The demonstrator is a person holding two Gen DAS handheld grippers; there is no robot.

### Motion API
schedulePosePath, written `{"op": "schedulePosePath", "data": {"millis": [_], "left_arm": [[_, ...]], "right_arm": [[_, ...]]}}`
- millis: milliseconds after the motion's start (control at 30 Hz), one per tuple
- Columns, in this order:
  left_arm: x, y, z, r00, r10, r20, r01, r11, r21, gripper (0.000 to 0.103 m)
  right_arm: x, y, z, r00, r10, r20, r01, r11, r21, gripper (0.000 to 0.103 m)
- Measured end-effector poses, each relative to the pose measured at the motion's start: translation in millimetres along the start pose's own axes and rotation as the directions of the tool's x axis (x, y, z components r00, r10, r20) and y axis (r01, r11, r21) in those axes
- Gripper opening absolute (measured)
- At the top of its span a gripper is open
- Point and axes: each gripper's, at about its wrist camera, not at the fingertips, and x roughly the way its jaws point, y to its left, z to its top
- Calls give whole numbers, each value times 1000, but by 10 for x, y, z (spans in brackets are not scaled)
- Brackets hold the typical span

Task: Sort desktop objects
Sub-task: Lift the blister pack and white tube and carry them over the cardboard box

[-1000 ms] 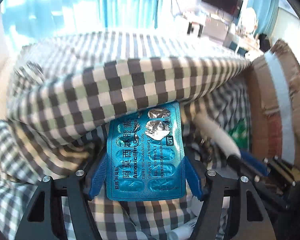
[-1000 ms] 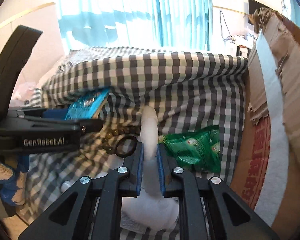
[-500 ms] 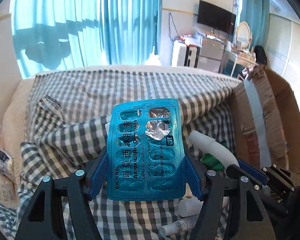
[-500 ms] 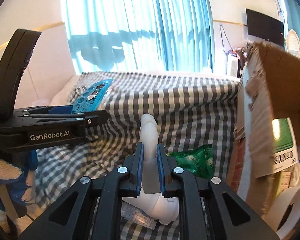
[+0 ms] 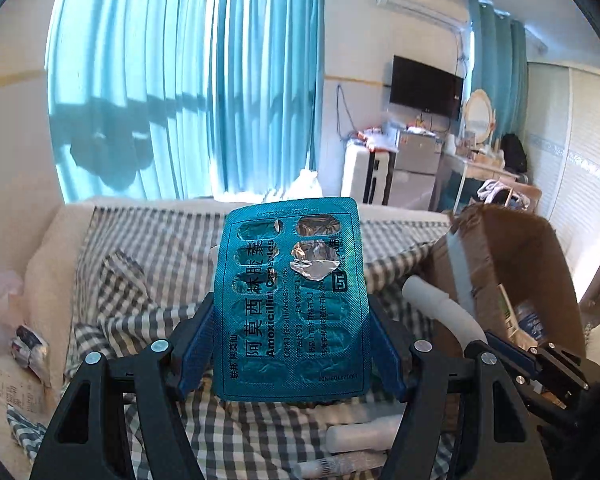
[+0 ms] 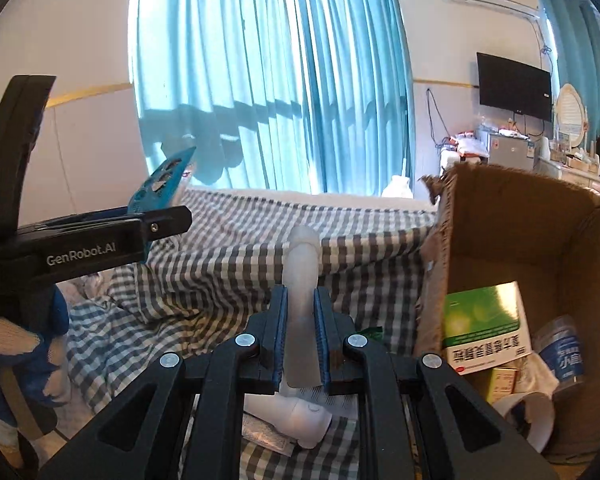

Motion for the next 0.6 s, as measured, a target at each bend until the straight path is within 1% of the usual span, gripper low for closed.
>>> {"op": "schedulePosePath", "data": {"millis": [133,267,400,500,600], "left_arm": [[-245,-165,75,998,2,67,-3,1000,23,71],[-517,-317,168,991,-10,137,5,999,37,71],[-719,-446,223,984,-33,177,24,998,54,71],[-871,-555,256,975,-25,220,8,997,76,71],[-966,-641,289,970,-53,235,34,996,86,71]], "right_arm": [[-231,-13,80,998,-13,57,13,1000,-8,13],[-471,-33,184,994,-33,107,36,999,-20,13],[-709,-69,259,987,-42,157,44,999,-9,13],[-863,-69,286,981,-55,186,57,998,-5,13],[-989,-146,317,975,-66,212,67,998,2,13]]}}
